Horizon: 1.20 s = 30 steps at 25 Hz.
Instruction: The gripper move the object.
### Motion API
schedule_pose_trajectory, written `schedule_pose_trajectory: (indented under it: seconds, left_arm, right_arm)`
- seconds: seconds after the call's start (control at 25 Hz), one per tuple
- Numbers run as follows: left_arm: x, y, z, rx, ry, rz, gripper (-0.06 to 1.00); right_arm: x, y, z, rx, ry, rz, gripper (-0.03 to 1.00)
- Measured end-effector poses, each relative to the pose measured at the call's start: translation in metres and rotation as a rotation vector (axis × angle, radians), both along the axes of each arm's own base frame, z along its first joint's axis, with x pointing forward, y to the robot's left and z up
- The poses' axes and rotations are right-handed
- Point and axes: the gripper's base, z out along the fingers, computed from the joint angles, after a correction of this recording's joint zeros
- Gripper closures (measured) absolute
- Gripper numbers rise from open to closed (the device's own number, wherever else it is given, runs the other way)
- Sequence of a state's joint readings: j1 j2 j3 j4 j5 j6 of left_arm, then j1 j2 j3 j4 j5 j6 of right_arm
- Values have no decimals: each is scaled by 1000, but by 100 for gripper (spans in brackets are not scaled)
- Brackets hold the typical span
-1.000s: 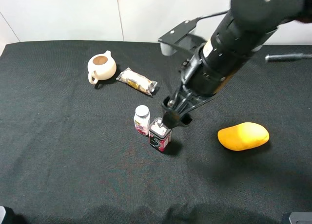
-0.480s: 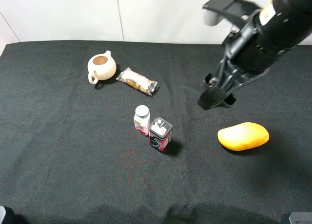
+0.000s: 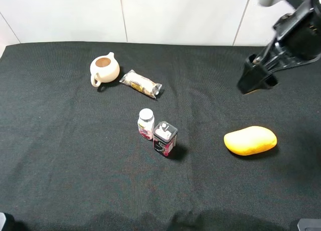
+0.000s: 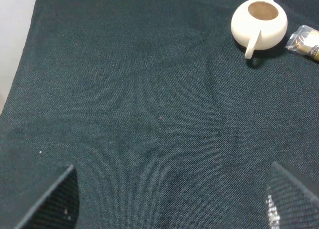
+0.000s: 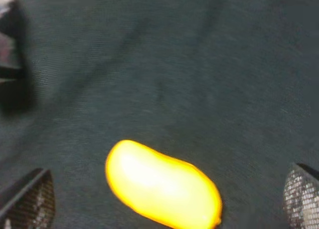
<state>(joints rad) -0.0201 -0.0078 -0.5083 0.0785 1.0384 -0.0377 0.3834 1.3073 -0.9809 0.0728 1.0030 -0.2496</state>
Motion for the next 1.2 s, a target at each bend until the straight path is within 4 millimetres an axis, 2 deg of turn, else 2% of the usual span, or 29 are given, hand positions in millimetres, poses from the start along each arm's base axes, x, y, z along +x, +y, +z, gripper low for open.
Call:
schedule_pose_trajectory:
  seconds: [0.32,0.6,0.84,1.2]
  left_arm:
    - [0,0,0,0,0,0,15]
    - [0,0,0,0,0,0,15]
    - [0,0,0,0,0,0,15]
    - [0,0,0,0,0,0,15]
  right_arm:
    - [-3,-51,16,4,-6,-205,27]
    - [-31,-87,44,27,-90,-369,27]
    - [-69,-101,56,44,-156,-471,27]
    - [-128,-99,32,93,-214,-569,27]
